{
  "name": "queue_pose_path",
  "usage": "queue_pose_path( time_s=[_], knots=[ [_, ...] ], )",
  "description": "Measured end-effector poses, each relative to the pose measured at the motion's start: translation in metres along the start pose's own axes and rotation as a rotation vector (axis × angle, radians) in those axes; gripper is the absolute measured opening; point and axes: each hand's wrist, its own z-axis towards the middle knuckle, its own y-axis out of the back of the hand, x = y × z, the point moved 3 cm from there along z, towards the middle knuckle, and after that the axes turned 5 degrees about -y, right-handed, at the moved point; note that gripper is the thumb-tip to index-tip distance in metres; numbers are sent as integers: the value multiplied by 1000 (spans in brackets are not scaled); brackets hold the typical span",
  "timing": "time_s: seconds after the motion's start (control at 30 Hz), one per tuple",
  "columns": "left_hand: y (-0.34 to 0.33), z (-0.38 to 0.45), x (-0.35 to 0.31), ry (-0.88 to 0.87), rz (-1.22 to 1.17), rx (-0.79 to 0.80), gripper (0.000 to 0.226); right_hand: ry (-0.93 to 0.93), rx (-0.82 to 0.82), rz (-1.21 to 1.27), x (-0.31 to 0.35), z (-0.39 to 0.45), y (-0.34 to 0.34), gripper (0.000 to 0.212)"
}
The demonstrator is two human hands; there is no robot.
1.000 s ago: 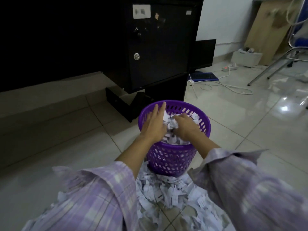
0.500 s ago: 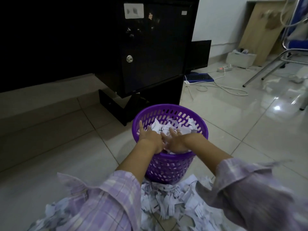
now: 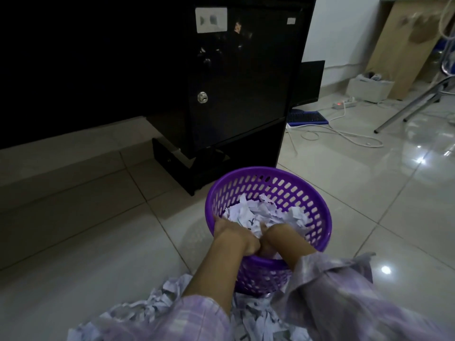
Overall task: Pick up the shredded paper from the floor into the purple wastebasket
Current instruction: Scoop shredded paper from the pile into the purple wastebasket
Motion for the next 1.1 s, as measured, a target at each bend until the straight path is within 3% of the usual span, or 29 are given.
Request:
queue_pose_path(
  time_s=[0.2, 0.33, 0.6, 0.87, 0.97, 1.1],
  knots=[
    [2, -2, 0, -17, 7, -3, 56, 33, 156, -80, 3, 41, -2, 52],
    [2, -2, 1, -43, -25, -47, 52, 18, 173, 41, -2, 55, -6, 47],
    [0, -1, 6, -57, -136, -253, 46, 19, -96, 253, -5, 65, -13, 81],
    [4, -9, 6, -67, -130, -359, 53, 100, -246, 357, -11, 42, -9, 68],
    [8, -15, 7, -54, -86, -426, 45, 46, -315, 379, -20, 25, -7, 65],
    [17, -25, 0, -72, -55, -501, 52, 8, -369, 420, -29, 4, -3, 67]
  ],
)
